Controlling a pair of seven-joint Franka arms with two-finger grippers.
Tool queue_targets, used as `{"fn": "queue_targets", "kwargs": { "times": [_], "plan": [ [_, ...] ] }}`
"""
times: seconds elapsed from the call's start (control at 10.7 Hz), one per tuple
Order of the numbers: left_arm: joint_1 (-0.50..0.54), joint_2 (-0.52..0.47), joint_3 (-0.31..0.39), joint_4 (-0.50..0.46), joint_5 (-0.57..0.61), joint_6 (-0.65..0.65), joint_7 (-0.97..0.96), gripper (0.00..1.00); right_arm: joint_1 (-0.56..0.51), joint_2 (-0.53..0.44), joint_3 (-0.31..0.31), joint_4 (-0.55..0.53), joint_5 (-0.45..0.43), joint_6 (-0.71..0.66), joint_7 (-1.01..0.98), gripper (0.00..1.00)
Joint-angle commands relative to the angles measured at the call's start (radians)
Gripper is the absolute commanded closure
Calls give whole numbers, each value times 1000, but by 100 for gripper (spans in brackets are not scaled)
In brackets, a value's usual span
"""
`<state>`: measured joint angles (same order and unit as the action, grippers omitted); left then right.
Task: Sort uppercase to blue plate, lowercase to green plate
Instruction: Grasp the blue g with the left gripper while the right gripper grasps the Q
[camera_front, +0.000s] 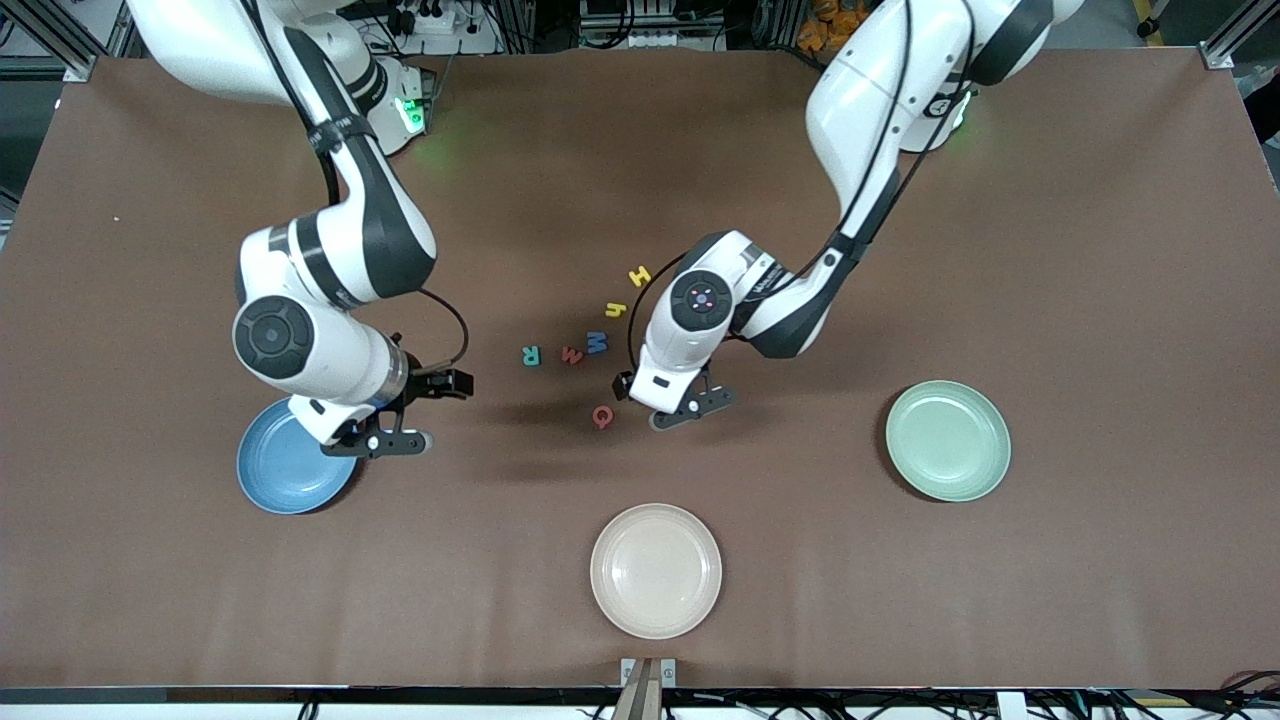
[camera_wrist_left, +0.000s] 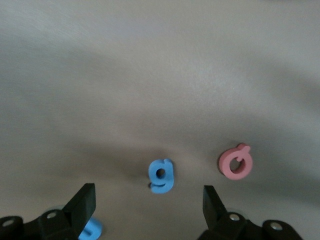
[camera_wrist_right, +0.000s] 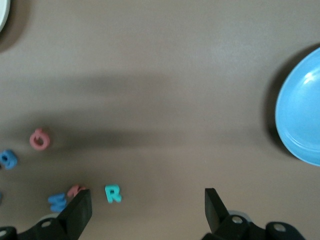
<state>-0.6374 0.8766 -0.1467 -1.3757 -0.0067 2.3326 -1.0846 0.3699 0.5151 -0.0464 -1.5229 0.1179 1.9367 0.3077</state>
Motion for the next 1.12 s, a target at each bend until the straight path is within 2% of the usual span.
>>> {"fn": "queue_targets", "kwargs": {
  "times": [0.0,0.19,0.65,0.84,0.94,1.03],
  "plan": [
    [-30,73,36,96,14,-6,-8,7,26,95,-1,82,17,65,94,0],
    [-50,91,53,109,14,-7,9,11,32,100,-1,83,17,74,134,0],
    [-73,105,59,115,14,-15,11,34,21,100,-1,83,23,65,133,0],
    [-73,104,59,113,16,-25,11,65,21,98,-1,83,25,44,134,0],
    [-74,104,59,113,16,-26,9,90,26,98,0,81,26,32,139,0],
    [-74,99,59,112,16,-26,8,100,33,98,0,81,26,3,174,0]
  ]
}}
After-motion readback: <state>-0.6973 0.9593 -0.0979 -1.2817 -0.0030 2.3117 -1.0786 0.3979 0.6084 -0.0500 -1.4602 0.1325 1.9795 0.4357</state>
